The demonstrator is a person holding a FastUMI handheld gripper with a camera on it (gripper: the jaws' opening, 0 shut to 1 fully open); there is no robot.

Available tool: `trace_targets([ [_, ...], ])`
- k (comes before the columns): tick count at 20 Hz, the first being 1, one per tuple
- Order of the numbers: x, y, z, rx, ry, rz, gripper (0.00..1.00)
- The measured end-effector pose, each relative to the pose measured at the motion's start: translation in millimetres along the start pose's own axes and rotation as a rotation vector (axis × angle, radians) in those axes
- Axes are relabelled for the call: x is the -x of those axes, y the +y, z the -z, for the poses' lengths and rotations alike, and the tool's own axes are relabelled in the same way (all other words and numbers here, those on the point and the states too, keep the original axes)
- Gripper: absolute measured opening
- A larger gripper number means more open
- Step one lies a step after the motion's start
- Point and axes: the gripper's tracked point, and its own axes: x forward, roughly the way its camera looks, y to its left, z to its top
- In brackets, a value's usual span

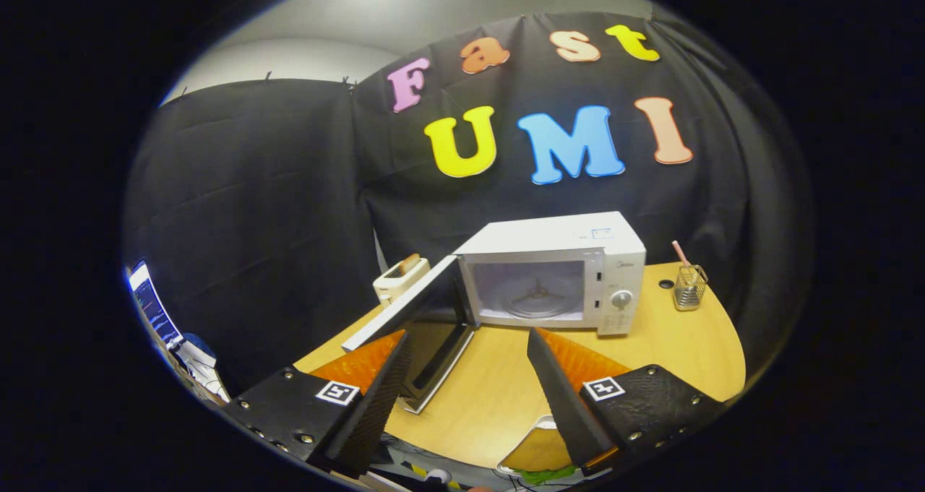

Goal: Open the microwave, put the food inside, and close the microwave door.

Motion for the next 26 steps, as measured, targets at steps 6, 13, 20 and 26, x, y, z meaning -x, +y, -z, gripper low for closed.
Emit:
trace_targets([
  [6,6.0,-59.9,46.0,-0.072,0.099,0.121,0.97],
  [13,5.1,-106.3,111.9,-0.154,0.242,0.185,0.97],
  [20,-3.5,-130.5,167.6,-0.23,0.391,0.191,0.97],
  [26,-3.7,-130.9,192.8,-0.258,0.494,0.166,0.97],
])
